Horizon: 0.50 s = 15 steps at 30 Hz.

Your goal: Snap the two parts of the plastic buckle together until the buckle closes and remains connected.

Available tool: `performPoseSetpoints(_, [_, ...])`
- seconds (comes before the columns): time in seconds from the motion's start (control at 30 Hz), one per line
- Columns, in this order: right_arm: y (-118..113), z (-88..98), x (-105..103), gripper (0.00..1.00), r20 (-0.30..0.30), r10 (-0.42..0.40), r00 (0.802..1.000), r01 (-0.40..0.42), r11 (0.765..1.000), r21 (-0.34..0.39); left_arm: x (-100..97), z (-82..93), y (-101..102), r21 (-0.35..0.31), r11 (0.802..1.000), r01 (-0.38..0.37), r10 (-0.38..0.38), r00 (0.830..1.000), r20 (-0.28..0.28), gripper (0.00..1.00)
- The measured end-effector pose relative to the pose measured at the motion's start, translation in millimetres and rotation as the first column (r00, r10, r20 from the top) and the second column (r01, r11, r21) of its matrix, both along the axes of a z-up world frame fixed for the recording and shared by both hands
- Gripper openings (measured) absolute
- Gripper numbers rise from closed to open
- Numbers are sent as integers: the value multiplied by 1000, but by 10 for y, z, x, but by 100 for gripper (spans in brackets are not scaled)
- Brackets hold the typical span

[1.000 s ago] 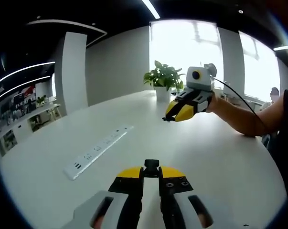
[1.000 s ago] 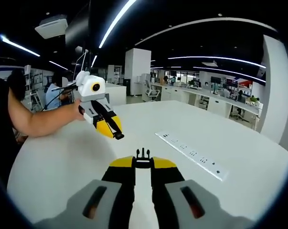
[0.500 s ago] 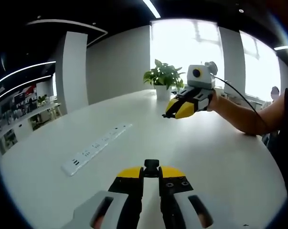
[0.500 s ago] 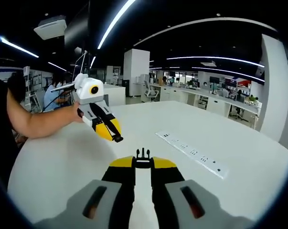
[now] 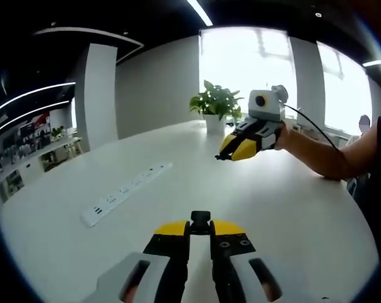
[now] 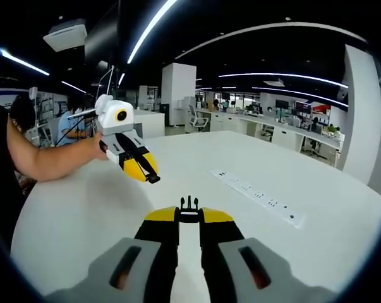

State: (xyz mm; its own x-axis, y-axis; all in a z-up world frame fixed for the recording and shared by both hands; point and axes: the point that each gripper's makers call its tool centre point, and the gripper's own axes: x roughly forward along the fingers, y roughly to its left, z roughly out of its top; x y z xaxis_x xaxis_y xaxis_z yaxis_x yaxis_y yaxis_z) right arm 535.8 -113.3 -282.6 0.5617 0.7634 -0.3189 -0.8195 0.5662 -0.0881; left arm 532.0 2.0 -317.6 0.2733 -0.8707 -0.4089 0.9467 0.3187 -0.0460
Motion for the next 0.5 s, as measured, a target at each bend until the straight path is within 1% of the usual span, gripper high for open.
performPoseSetpoints(0.17, [11,5,-47,10,5,-3,1000,3,1000,13,-20,-31,37,-1,1000,-7,7,1000,-15,10])
performPoseSetpoints(0.33, [18,-47,-91,10,1,-7,1000,7,1000,5,-48,-51,61,-1,1000,-14,14,1000,-16,10])
performPoseSetpoints(0.37, [18,-41,-102,10,9,-12,1000,12,1000,21,-51,-50,64,-3,1000,-14,14,1000,-18,10])
performPoseSetpoints(0.4, [21,-73,-127,10,-2,-6,1000,6,1000,20,-67,-57,72,-6,1000,-14,14,1000,-20,10])
performPoseSetpoints(0.5, [4,-116,-136,10,-1,-14,1000,14,1000,-1,-86,-85,85,-3,1000,-15,15,1000,-23,10])
